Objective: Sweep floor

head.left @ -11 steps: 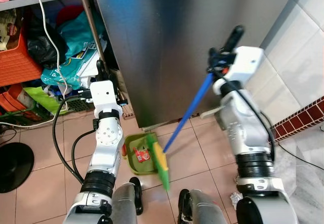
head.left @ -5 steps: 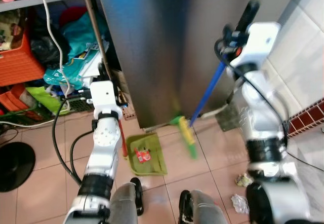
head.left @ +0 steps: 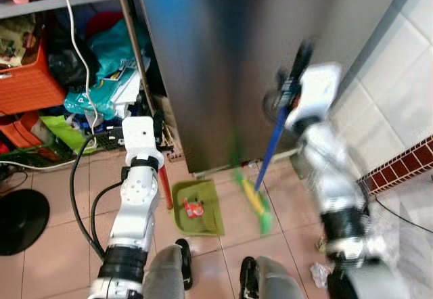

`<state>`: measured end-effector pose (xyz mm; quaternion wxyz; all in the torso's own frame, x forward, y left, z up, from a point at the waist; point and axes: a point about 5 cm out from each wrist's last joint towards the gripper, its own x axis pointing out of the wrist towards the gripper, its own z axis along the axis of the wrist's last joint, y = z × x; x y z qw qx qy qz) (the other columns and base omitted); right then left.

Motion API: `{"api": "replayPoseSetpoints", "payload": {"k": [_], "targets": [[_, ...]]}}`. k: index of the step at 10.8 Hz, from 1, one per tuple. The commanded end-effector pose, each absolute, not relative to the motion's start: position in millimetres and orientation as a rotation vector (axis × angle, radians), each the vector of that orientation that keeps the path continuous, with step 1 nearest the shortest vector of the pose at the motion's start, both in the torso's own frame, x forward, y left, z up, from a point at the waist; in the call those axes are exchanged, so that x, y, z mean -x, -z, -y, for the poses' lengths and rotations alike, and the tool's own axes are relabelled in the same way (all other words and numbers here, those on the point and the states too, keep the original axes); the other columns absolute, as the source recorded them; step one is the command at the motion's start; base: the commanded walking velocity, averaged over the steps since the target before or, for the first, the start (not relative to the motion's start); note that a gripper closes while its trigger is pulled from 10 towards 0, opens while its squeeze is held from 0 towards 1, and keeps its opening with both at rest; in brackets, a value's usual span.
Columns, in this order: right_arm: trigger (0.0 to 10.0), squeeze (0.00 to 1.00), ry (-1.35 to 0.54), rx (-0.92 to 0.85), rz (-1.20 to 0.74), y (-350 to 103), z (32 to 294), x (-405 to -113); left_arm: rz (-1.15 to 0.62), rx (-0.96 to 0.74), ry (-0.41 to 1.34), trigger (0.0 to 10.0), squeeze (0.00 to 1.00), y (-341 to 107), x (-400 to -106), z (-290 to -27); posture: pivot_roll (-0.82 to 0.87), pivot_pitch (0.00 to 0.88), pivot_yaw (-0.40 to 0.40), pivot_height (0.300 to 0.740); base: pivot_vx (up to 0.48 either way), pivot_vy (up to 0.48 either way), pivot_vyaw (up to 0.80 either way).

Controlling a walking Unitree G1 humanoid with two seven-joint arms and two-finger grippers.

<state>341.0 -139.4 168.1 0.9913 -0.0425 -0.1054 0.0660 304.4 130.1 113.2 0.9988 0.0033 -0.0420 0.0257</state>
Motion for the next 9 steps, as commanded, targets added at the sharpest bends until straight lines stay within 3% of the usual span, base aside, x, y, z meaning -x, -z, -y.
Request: {"api": "replayPoseSetpoints", "payload": {"k": [1,5,9], "targets": [[10.0,0.00,-0.115,0.088,0.212,-168,140,-340,0.044,-0.005,-0.005,10.0,0.00,-106,-301,-125,-0.02,0.134,0.031,0.740,0.000,0.000,0.00],[10.0,0.00,-0.103,0.039,0.117,-140,134,-327,0.047,-0.012,0.114,10.0,0.00,-110,-295,-115,-0.03,0.126,0.031,0.740,0.000,0.000,0.00],[10.0,0.00,-0.045,0.046,0.101,-138,147,-332,0.040,0.014,0.121,10.0,0.00,-111,-294,-115,-0.03,0.130,0.031,0.740,0.000,0.000,0.00]]}}
